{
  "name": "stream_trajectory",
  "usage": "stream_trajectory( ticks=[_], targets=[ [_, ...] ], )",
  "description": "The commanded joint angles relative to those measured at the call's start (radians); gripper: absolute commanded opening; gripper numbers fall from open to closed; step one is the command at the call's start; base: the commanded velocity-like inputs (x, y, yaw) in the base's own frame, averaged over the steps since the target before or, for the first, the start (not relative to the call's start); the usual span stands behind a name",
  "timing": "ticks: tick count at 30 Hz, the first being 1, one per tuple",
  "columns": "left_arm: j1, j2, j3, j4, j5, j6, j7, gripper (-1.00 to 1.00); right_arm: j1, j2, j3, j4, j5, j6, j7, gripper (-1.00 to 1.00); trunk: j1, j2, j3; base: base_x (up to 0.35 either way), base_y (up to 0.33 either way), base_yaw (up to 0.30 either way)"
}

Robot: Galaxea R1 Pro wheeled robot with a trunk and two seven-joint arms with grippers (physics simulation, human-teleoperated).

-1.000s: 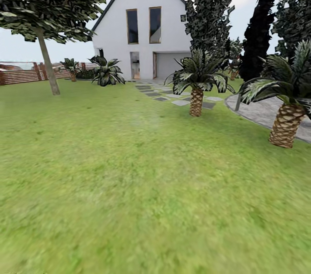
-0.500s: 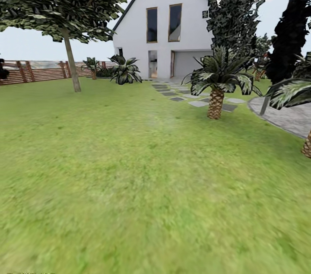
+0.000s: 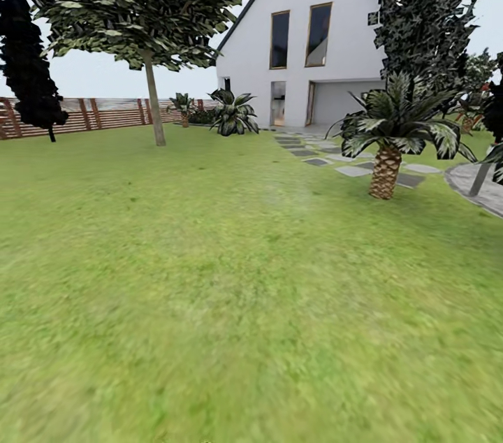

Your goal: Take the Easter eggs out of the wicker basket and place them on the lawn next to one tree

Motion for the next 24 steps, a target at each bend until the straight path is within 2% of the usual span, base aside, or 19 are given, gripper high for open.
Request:
stream_trajectory(
  ticks=[1, 24],
  targets=[
    [0.0, -0.002, -0.002, 0.003, 0.007, -0.002, 0.001, 1.0, 0.0, 0.0, 0.003, 0.001, -0.005, -0.003, 0.0, 1.0, 0.0, -0.001, -0.001, 0.001, 0.0, 0.284],
    [0.0, -0.006, -0.004, 0.011, 0.005, -0.001, 0.001, 1.0, 0.0, 0.004, 0.012, 0.017, 0.002, -0.001, 0.001, 1.0, 0.0, -0.001, -0.001, 0.0, 0.0, 0.284]
  ],
)
